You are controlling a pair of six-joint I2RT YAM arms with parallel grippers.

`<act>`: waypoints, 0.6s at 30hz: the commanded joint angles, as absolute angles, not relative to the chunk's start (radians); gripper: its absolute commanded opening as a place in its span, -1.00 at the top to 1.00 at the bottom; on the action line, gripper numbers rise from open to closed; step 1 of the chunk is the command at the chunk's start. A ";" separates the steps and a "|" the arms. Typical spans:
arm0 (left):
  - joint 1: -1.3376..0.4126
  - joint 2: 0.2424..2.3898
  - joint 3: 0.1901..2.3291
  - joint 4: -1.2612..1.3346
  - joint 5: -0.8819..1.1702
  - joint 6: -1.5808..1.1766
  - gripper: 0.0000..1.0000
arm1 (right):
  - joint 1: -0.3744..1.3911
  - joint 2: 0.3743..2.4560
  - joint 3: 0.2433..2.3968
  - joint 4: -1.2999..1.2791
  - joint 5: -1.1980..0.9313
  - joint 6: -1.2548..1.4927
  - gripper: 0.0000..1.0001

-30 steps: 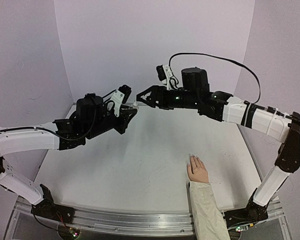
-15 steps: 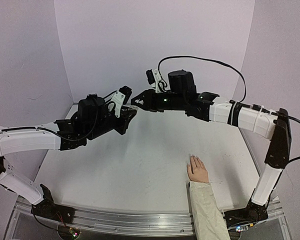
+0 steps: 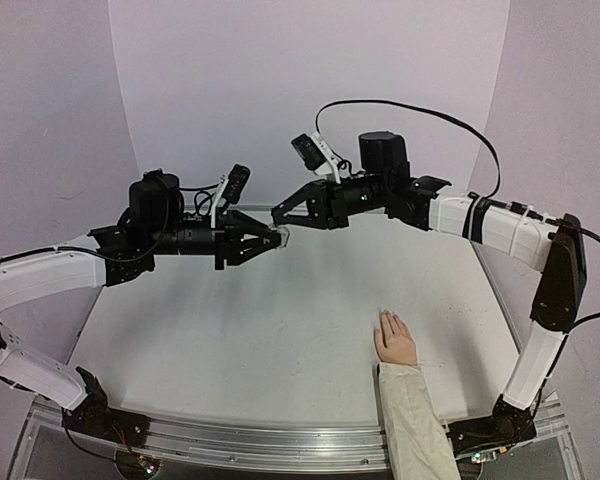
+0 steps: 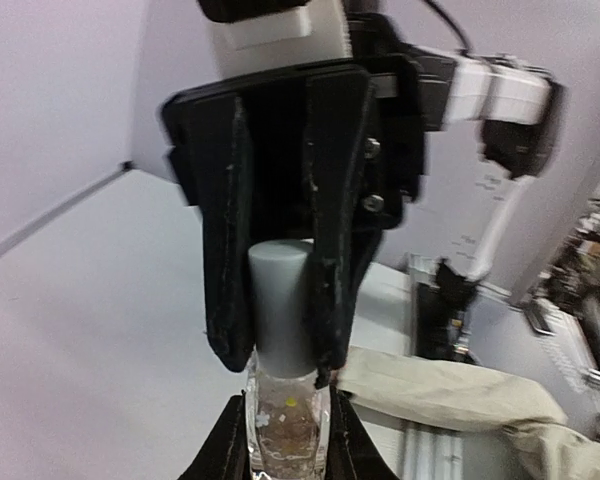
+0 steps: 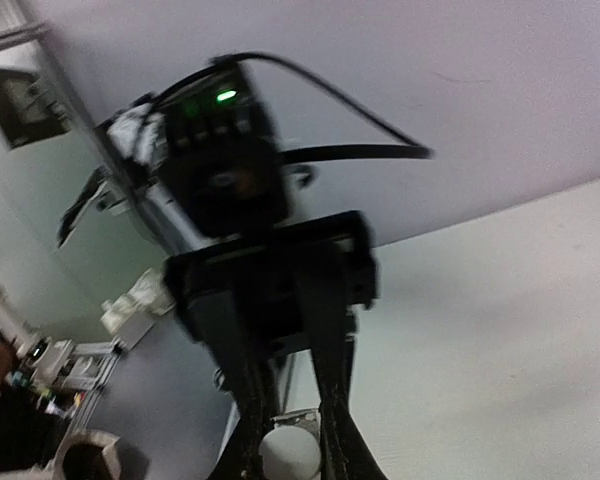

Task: Paint the nails

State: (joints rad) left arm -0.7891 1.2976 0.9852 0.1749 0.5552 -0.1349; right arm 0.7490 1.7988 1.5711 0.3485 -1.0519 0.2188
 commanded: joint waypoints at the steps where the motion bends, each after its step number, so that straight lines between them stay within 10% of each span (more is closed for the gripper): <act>1: -0.791 1.261 1.002 0.356 0.985 -0.179 1.00 | 0.817 1.725 1.531 0.386 -1.518 0.124 1.00; 6: -0.792 1.244 0.956 0.350 0.766 -0.150 1.00 | 0.794 1.673 1.477 0.380 -1.273 0.117 0.94; 13: -0.849 1.219 0.949 0.263 0.312 -0.007 1.00 | 0.781 1.601 1.450 0.315 -0.733 0.152 -0.52; 18: -0.921 1.227 0.961 0.234 -0.051 0.126 1.00 | 0.787 1.628 1.508 0.291 -0.552 0.320 -0.66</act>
State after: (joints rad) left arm -0.8745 1.2602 0.9382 0.2203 0.2882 -0.0059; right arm 0.7815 1.6489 1.4403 0.2981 -0.7635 0.1814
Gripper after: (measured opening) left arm 0.214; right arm 0.827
